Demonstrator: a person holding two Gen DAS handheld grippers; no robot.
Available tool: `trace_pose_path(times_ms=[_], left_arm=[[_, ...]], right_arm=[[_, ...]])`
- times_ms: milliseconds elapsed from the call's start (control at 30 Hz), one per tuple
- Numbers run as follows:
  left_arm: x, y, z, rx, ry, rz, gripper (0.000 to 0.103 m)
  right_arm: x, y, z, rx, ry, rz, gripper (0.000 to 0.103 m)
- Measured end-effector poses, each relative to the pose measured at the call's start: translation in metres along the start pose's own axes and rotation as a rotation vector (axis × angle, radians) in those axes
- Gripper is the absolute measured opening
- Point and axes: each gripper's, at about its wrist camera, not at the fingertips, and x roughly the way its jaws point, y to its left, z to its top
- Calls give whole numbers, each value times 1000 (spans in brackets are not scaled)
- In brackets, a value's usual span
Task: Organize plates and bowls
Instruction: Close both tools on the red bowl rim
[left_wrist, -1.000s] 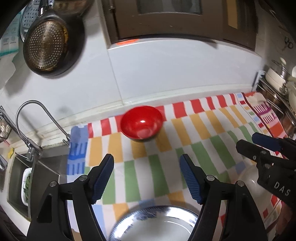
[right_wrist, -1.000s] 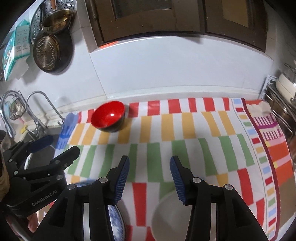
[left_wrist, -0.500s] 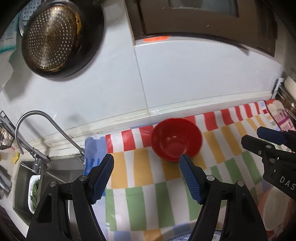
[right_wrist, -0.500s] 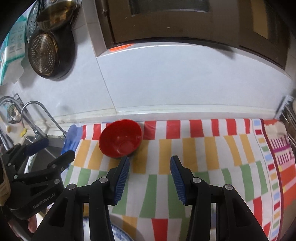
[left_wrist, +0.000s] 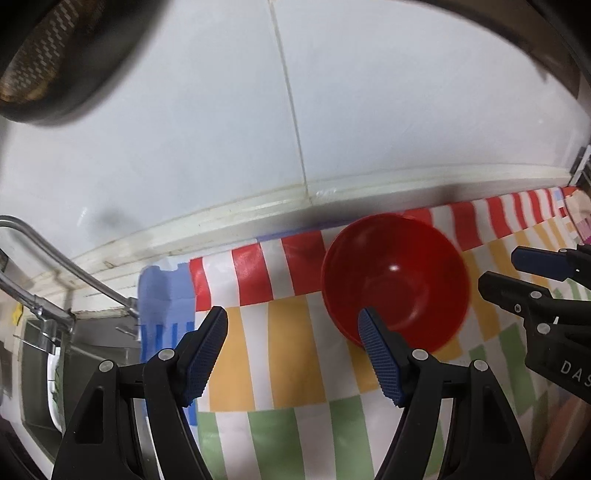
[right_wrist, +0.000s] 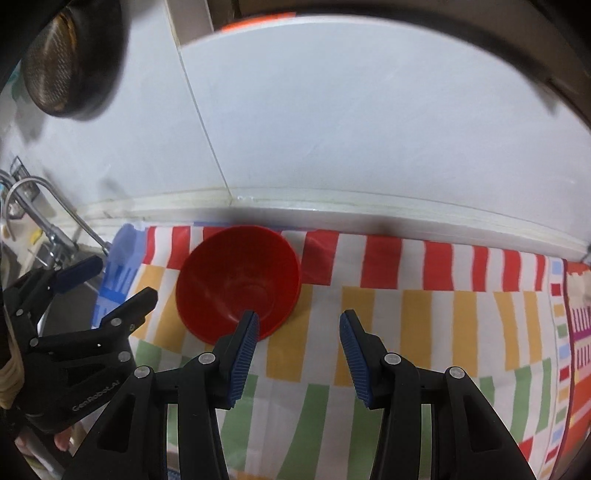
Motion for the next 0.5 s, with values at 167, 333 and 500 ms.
trace_pose_path(times_ms=[167,333,500], left_arm=[[28,-1,5,2,34,-3,72],[47,-6,9,10,58,-7,66],[62,-11,11,7,82,-16,54]], right_arm=[[32,2,8,-20,67,12,47],[57,2,13,-14,119,32,47],[70,-1,15,-2,148,41,44]])
